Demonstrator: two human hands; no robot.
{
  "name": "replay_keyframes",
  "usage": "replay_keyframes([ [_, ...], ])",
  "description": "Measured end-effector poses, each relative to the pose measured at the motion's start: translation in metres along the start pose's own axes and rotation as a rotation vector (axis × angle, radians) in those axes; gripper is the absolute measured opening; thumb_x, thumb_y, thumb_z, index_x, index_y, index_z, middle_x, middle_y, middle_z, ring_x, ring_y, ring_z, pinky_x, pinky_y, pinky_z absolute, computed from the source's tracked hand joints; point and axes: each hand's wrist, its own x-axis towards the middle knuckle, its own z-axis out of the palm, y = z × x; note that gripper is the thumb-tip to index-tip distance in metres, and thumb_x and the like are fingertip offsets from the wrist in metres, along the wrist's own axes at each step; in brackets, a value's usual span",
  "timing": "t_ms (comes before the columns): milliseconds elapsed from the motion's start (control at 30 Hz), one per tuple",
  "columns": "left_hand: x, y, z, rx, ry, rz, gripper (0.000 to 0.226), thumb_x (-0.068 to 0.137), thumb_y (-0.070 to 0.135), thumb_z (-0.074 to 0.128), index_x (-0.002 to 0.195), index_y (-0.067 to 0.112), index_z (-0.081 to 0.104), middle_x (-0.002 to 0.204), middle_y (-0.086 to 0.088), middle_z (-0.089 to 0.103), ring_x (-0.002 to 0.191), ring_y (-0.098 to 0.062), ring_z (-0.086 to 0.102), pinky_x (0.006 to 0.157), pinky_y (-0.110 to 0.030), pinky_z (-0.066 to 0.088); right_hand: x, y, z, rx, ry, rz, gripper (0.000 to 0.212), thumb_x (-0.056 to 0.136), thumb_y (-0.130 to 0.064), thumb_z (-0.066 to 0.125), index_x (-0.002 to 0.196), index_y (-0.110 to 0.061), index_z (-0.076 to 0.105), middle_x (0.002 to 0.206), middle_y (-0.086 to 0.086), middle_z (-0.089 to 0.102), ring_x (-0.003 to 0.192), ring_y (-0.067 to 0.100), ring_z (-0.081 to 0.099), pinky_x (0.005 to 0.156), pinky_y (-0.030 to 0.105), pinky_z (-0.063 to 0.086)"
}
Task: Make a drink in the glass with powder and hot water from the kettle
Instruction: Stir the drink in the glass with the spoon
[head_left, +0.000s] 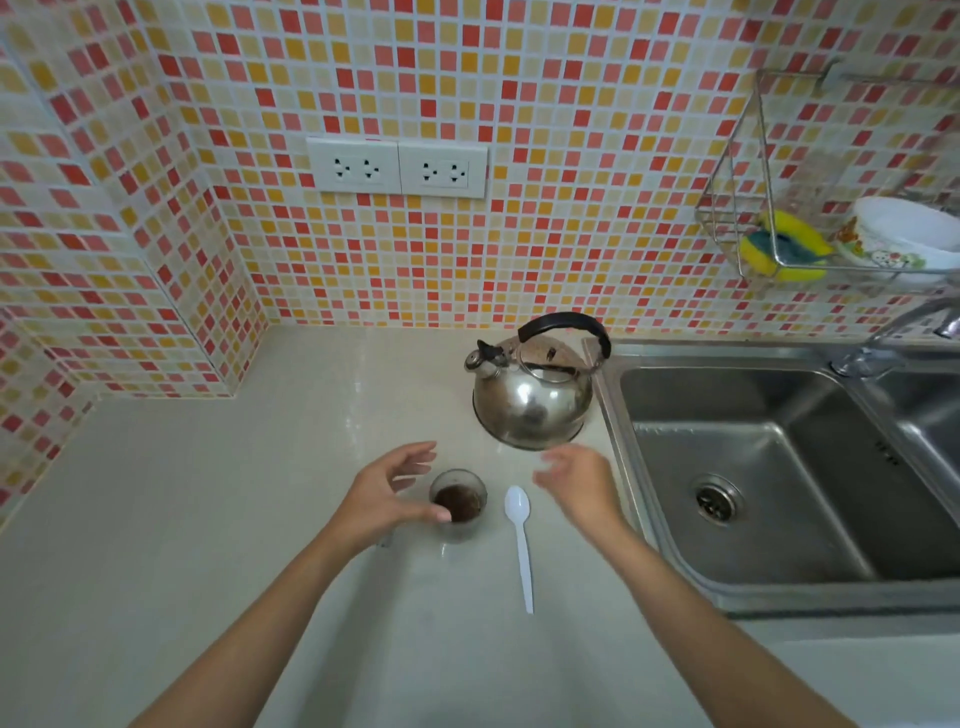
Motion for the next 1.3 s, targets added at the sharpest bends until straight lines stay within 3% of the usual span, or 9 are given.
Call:
replay_keyframes([
  [167, -0.011, -0.026, 0.020, -0.007, -0.014, -0.031, 0.088, 0.045, 0.010, 0.094, 0.125, 0.023, 0.059, 0.122, 0.000, 0.065, 0.115, -0.015, 0.060, 0.105, -0.029, 0.044, -0.051, 0.049, 0.043, -0.157, -0.090, 0.190, 0.026, 0.073, -0.020, 0.076, 0.096, -0.013, 0.068, 0.098, 0.004, 0.071, 0.085, 0.022, 0.066, 0.069, 0.025, 0.047],
  [267, -0.010, -0.031, 0.025, -0.047, 0.044, -0.043, 0.079, 0.048, 0.003, 0.092, 0.120, 0.022, 0.062, 0.118, 0.000, 0.067, 0.112, -0.017, 0.061, 0.103, -0.028, 0.045, -0.067, 0.056, 0.054, -0.183, -0.053, 0.228, 0.021, 0.075, -0.018, 0.072, 0.094, -0.013, 0.065, 0.090, 0.002, 0.068, 0.076, 0.022, 0.064, 0.066, 0.028, 0.049],
  [400, -0.007, -0.033, 0.029, -0.103, 0.073, -0.043, 0.073, 0.050, -0.001, 0.090, 0.114, 0.023, 0.064, 0.115, 0.000, 0.068, 0.111, -0.019, 0.061, 0.100, -0.026, 0.045, -0.073, 0.058, 0.061, -0.224, -0.026, 0.244, 0.011, 0.078, -0.013, 0.064, 0.087, -0.009, 0.065, 0.090, 0.007, 0.071, 0.080, 0.027, 0.068, 0.061, 0.028, 0.048],
  [667, -0.006, -0.041, 0.032, -0.220, 0.073, -0.063, 0.068, 0.050, -0.003, 0.088, 0.104, 0.031, 0.068, 0.113, 0.009, 0.069, 0.111, -0.012, 0.062, 0.099, -0.023, 0.044, -0.070, 0.058, 0.054, -0.035, 0.100, 0.298, 0.009, 0.076, -0.010, 0.062, 0.074, -0.018, 0.067, 0.081, 0.006, 0.072, 0.073, 0.027, 0.067, 0.062, 0.029, 0.051],
  [733, -0.006, -0.043, 0.032, -0.242, 0.065, -0.071, 0.068, 0.049, -0.004, 0.088, 0.104, 0.030, 0.068, 0.113, 0.010, 0.070, 0.111, -0.007, 0.063, 0.098, -0.020, 0.045, -0.071, 0.055, 0.044, 0.166, 0.195, 0.241, 0.017, 0.075, -0.005, 0.064, 0.066, -0.019, 0.064, 0.071, 0.008, 0.070, 0.062, 0.026, 0.067, 0.061, 0.035, 0.054],
  [833, -0.004, -0.043, 0.031, -0.262, 0.055, -0.088, 0.068, 0.048, -0.004, 0.089, 0.102, 0.031, 0.068, 0.111, 0.012, 0.071, 0.106, 0.001, 0.065, 0.089, -0.011, 0.047, -0.072, 0.041, 0.019, 0.443, 0.280, 0.074, 0.028, 0.077, 0.002, 0.067, 0.062, -0.021, 0.068, 0.060, 0.006, 0.066, 0.047, 0.016, 0.063, 0.050, 0.025, 0.048],
  [1033, -0.001, -0.044, 0.031, -0.293, 0.024, -0.073, 0.072, 0.051, -0.010, 0.085, 0.113, 0.023, 0.067, 0.118, 0.002, 0.069, 0.111, -0.006, 0.063, 0.088, -0.008, 0.049, -0.077, -0.015, -0.019, 0.567, 0.334, -0.340, 0.019, 0.085, -0.003, 0.064, 0.079, -0.021, 0.068, 0.067, -0.003, 0.066, 0.057, 0.003, 0.059, 0.054, 0.011, 0.046],
  [1133, 0.001, -0.043, 0.029, -0.303, 0.012, -0.060, 0.074, 0.051, -0.014, 0.083, 0.118, 0.011, 0.065, 0.119, -0.005, 0.069, 0.110, -0.011, 0.065, 0.086, -0.011, 0.050, -0.074, -0.035, -0.013, 0.406, 0.176, -0.466, 0.015, 0.082, -0.004, 0.066, 0.077, -0.018, 0.070, 0.067, -0.010, 0.067, 0.058, 0.001, 0.057, 0.055, 0.015, 0.047],
  [1300, 0.003, -0.040, 0.028, -0.311, -0.005, -0.058, 0.073, 0.052, -0.017, 0.081, 0.119, 0.005, 0.063, 0.117, -0.008, 0.070, 0.106, -0.016, 0.067, 0.084, -0.014, 0.052, -0.062, -0.044, 0.031, 0.013, -0.062, -0.546, 0.011, 0.084, -0.007, 0.063, 0.082, -0.011, 0.072, 0.078, 0.002, 0.067, 0.062, 0.006, 0.054, 0.062, 0.019, 0.043],
])
